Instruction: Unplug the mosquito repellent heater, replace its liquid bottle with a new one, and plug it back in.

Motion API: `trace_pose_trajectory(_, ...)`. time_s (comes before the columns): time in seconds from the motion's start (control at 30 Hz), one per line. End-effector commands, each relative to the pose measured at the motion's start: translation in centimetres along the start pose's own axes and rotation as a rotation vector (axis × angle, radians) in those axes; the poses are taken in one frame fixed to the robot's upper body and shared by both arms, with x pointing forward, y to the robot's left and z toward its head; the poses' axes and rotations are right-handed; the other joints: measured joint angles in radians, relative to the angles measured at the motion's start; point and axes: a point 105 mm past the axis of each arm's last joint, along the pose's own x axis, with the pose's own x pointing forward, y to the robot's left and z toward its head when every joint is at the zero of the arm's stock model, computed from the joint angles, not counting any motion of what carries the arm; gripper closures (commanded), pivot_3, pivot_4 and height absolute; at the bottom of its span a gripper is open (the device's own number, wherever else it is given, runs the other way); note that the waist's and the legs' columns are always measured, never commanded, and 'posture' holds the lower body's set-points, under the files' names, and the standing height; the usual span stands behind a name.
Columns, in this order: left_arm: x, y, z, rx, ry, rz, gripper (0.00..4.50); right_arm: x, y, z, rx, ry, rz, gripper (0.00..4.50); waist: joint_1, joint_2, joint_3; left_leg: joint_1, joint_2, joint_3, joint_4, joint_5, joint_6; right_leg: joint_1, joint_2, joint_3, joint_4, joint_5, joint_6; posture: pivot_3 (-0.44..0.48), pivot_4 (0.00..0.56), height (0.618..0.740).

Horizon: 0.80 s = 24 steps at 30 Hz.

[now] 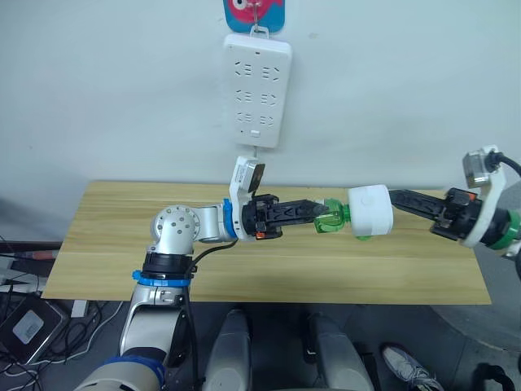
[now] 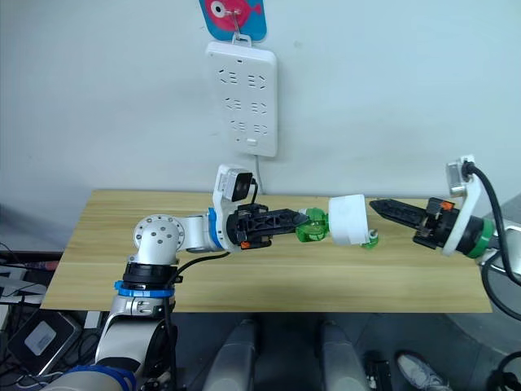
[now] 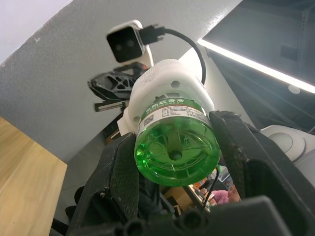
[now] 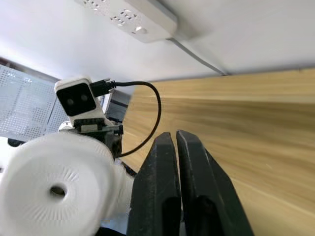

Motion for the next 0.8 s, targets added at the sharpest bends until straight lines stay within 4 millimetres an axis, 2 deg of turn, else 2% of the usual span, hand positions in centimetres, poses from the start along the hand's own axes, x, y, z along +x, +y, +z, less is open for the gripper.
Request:
trace_pose_trajectory(0.03,0.4,-1.0,0.3,0.028,0.007,-0.037,2.24,0.7,1.8,-0.7,-0.020,0.021,0.079,4.47,0.001,0.000,0.000,0.000,0.000,0.000,0.000,0.000,0.000,0.000,0.000,0.000,0.000,0.000,0.000,0.150,0.314,0.740)
trace_pose_trajectory(0.2,0.1,-0.5,0.9,0.044,-0.023,-0.005,2.24,0.4,4.1,-3.9,-0.039,0.091,0.198,4.47,0.006,0.000,0.000,-0.001,0.000,-0.002,0.000,0.000,0.000,0.000,0.000,-0.002,-0.001,0.000,0.000,0.153,0.313,0.740)
trace_pose_trajectory(0.3,0.1,-0.2,1.0,0.047,-0.033,0.004,2.24,0.2,5.1,-4.8,-0.052,0.100,0.236,4.47,0.004,0.000,0.000,-0.001,0.000,-0.001,0.000,0.000,0.000,0.000,0.000,-0.001,0.000,0.000,0.000,0.148,0.311,0.740)
trace_pose_trajectory(0.6,0.3,0.5,0.9,0.072,-0.028,0.026,2.24,-0.4,6.9,-5.4,-0.102,0.098,0.300,4.47,0.003,0.000,0.000,0.000,0.000,-0.001,0.001,0.000,0.000,0.001,0.000,-0.001,0.000,0.000,0.000,0.131,0.305,0.740)
trace_pose_trajectory(0.8,0.2,1.0,0.3,0.090,-0.007,0.038,2.24,-0.6,8.4,-4.9,-0.171,0.142,0.384,4.47,0.002,0.000,0.000,0.000,0.000,-0.001,0.001,0.000,0.000,0.000,0.000,-0.001,0.000,0.000,0.000,0.123,0.303,0.740)
